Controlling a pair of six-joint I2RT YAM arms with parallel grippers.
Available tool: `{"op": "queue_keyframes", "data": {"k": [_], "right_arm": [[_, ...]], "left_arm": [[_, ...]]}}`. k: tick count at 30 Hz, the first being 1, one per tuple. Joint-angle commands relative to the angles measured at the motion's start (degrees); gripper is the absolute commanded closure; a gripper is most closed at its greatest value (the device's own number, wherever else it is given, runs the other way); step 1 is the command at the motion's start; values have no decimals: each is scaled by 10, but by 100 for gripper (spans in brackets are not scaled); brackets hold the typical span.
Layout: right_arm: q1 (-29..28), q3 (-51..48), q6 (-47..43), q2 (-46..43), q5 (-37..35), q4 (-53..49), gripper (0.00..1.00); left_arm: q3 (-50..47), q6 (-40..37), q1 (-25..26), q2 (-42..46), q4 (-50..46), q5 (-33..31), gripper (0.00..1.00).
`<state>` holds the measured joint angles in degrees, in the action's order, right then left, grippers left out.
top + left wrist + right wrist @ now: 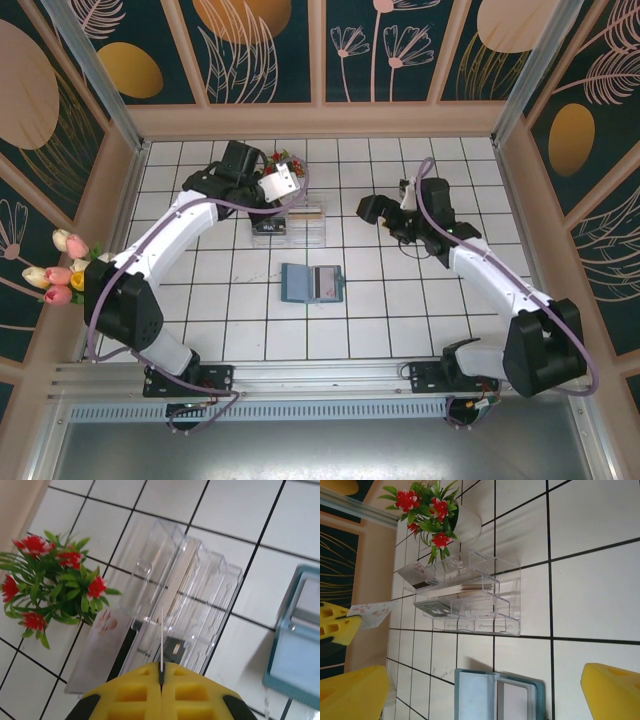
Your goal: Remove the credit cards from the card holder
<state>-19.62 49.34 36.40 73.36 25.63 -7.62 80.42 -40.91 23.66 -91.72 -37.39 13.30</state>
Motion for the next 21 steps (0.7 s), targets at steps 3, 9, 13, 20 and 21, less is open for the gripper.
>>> {"op": "queue_keyframes", "data": {"k": [3,9,13,20,21], "right_arm": [[4,33,-22,31,25,-21,1],[3,43,-13,52,33,-8,1],[2,50,-11,62,36,-10,1],[0,57,-1,74,37,-10,1],[-1,59,0,75,39,-11,1]], "left_arm": [[24,-123,-42,-27,-32,67,100],[43,-174,-67,-56,-25,108,100],[78,-193,-76,-99,-44,108,100],[138,-225,-82,-151,-89,110,100],[140,-228,-83,-152,-87,114,100]]}}
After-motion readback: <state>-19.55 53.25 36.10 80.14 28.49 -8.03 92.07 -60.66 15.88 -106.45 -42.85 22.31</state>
